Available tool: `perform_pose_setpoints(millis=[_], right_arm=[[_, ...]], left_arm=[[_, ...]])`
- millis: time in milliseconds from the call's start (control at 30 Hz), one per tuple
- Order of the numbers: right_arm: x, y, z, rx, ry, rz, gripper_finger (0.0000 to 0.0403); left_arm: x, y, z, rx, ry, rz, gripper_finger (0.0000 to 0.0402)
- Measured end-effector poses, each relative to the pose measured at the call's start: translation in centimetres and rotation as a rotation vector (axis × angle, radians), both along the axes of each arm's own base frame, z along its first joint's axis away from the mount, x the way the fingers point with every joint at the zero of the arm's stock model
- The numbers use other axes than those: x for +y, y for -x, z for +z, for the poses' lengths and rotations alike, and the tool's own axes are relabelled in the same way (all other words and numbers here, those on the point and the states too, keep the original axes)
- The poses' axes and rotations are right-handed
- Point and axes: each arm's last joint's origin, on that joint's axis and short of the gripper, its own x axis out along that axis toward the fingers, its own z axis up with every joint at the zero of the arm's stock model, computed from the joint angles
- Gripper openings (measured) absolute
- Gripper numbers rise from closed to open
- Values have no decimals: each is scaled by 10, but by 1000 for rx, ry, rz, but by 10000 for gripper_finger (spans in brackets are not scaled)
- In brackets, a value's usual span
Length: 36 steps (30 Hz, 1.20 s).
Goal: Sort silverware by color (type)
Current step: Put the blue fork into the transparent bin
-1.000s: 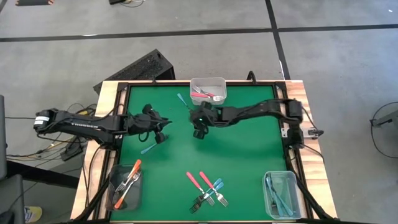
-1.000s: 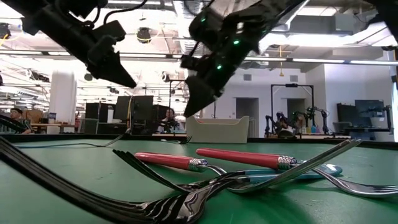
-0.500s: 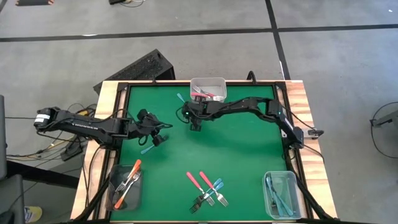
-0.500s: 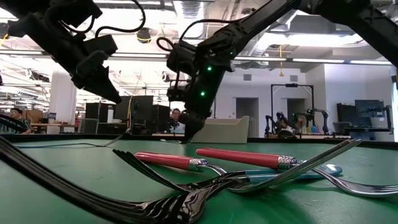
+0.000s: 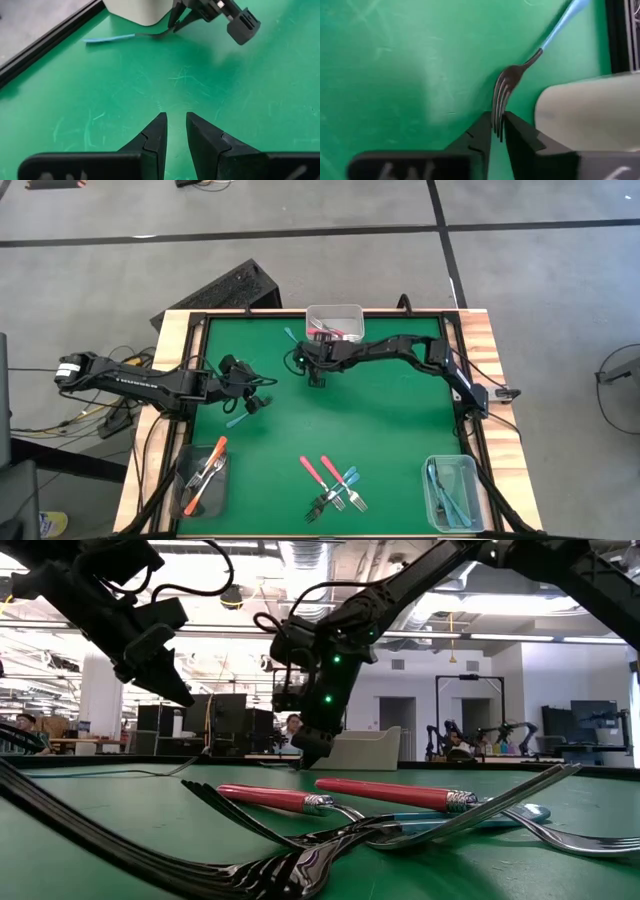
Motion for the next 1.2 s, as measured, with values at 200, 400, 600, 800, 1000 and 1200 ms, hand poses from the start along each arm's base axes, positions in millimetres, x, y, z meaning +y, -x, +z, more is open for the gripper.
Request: perform_pose_setpoints(millis=[200,400,600,800,1000,1200], right_arm=[[0,4,5,-30,-81,-48,15],[34,18,51,-56,-383,40,12],[72,34,100,-97,-581,204,13],[102,46,128,-113,-582,279,13],[125,56,139,-80,-586,335,13],[139,59,139,-53,-585,377,13]], left_arm=[[-2,0,0,-6,7,-5,61],[-10,-6,2,-29,-7,-111,61],[-27,-32,4,-110,-122,-365,65],[-34,-55,-2,-158,-199,-445,110],[-35,-71,-10,-101,-234,-447,163],[-40,-82,-15,-53,-245,-508,146]])
